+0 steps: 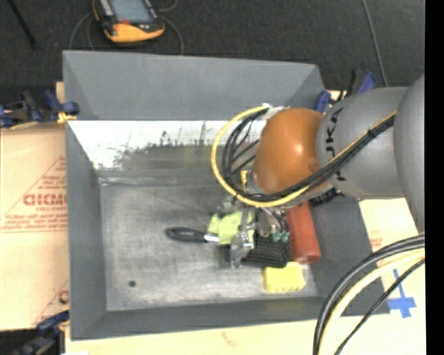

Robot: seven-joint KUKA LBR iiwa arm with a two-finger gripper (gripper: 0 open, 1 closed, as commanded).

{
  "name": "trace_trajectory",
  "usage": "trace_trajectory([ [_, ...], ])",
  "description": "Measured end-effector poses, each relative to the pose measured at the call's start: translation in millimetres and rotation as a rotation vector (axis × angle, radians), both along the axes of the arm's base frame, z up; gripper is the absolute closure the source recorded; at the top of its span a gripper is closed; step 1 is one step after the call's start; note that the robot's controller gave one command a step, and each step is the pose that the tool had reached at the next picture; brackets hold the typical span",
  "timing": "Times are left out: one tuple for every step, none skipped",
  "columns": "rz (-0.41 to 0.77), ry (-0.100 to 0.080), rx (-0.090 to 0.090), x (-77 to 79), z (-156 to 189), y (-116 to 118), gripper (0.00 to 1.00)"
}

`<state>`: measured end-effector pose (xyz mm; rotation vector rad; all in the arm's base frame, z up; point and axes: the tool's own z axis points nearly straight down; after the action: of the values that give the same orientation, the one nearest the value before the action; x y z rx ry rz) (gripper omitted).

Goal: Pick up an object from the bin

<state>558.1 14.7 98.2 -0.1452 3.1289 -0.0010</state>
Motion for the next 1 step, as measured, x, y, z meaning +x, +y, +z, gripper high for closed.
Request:
trace_trajectory([
  [-0.104, 0.001, 0.003, 11.9, -24.7, -18.2, 0.00],
])
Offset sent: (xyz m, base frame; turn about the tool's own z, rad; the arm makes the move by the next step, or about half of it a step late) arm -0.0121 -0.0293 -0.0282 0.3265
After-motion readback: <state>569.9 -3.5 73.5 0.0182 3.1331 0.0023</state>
